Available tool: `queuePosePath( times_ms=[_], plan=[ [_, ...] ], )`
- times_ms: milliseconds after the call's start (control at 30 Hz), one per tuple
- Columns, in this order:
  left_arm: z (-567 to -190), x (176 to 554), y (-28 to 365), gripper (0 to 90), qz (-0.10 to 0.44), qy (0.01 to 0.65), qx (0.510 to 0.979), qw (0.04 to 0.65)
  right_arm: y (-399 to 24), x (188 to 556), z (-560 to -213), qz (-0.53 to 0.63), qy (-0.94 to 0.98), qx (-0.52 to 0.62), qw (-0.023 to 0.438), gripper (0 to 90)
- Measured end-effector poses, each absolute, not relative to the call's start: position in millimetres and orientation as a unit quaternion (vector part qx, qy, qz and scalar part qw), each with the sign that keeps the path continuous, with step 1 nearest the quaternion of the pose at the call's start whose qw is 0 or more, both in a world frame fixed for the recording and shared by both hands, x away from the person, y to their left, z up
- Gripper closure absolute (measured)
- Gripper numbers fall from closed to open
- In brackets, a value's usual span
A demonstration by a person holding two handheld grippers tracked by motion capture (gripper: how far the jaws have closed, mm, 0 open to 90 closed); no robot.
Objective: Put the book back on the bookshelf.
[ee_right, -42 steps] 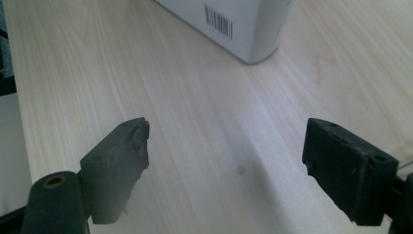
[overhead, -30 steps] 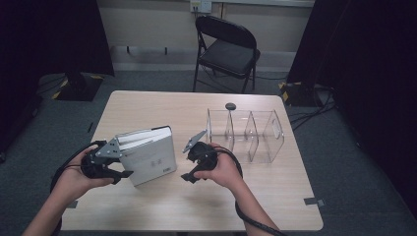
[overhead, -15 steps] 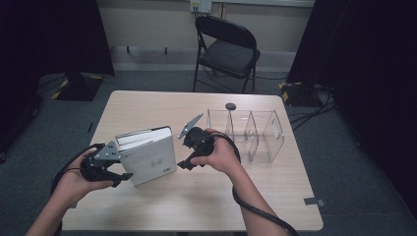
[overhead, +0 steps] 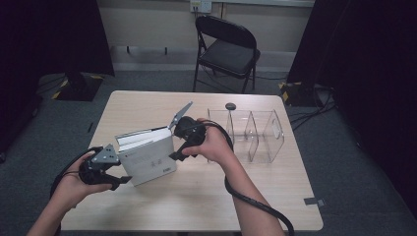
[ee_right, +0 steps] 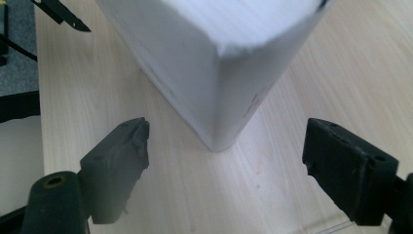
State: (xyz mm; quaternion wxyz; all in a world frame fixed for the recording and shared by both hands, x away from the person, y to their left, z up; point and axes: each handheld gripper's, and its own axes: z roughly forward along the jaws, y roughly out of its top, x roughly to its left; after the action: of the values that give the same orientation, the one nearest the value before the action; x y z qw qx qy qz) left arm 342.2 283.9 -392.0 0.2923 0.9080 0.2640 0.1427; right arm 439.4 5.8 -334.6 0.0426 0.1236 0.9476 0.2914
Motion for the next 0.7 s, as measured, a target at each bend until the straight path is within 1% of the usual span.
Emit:
queuePosePath(
  times_ms=[200,433,567,700],
  plan=[
    [-402.7,341.1,282.7,33.7,0.138,0.266,0.905,0.303,13.1,445.8,-324.6,0.29,0.949,0.113,0.046,16.3],
    [-415.4,336.9,285.0,30.4,0.134,0.265,0.903,0.311,26.0,447.4,-319.4,0.285,0.953,0.087,0.053,16.5],
    [-421.3,333.3,288.1,29.9,0.135,0.261,0.9,0.323,30.7,446.5,-317.6,0.293,0.951,0.079,0.054,19.7],
    [-427.8,332.2,292.1,29.3,0.132,0.264,0.9,0.32,35.2,445.7,-317.0,0.299,0.951,0.066,0.053,21.8]
  ],
)
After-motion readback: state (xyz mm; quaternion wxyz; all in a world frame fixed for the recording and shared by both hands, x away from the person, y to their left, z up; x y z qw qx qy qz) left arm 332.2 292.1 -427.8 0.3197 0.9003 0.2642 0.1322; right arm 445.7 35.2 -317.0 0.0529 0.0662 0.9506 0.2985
